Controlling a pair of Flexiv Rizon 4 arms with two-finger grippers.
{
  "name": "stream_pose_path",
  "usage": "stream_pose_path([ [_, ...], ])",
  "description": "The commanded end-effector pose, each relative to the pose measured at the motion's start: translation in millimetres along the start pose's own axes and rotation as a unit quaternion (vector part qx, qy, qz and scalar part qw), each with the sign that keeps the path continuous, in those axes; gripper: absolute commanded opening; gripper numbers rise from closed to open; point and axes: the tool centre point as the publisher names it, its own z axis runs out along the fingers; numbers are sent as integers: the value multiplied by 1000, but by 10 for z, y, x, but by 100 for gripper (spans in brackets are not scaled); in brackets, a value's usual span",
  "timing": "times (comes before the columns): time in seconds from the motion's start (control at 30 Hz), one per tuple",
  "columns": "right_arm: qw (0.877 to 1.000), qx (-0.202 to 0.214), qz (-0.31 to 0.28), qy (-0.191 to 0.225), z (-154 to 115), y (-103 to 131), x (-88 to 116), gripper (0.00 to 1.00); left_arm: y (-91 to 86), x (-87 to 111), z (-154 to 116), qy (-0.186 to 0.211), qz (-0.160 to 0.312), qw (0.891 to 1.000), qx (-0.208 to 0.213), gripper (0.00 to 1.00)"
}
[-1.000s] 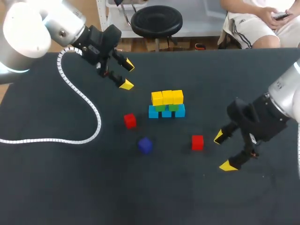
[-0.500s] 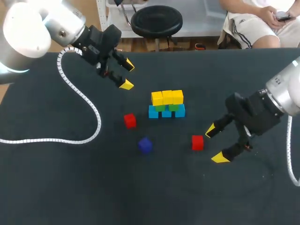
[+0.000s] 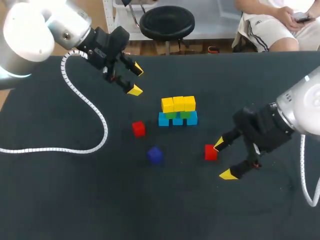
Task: Place the blue cubes, place green cubes on the blue cubes, place the yellow cubes on the green cubes, then place the red cubes on the yellow cubes, and place purple cube on the red cubes.
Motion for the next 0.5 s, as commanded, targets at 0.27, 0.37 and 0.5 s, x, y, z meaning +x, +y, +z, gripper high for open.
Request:
stream_pose_path([
  [0.27,1000,5,-11,-6,-49,-140,-44,100,22,-5,0,2,0,1000,2,100],
  [0.37,1000,5,-12,-5,-70,-162,-9,100,22,-5,0,2,0,1000,2,100],
  [0.5,1000,-7,-17,-5,-18,-236,27,100,22,-5,0,2,0,1000,2,100],
])
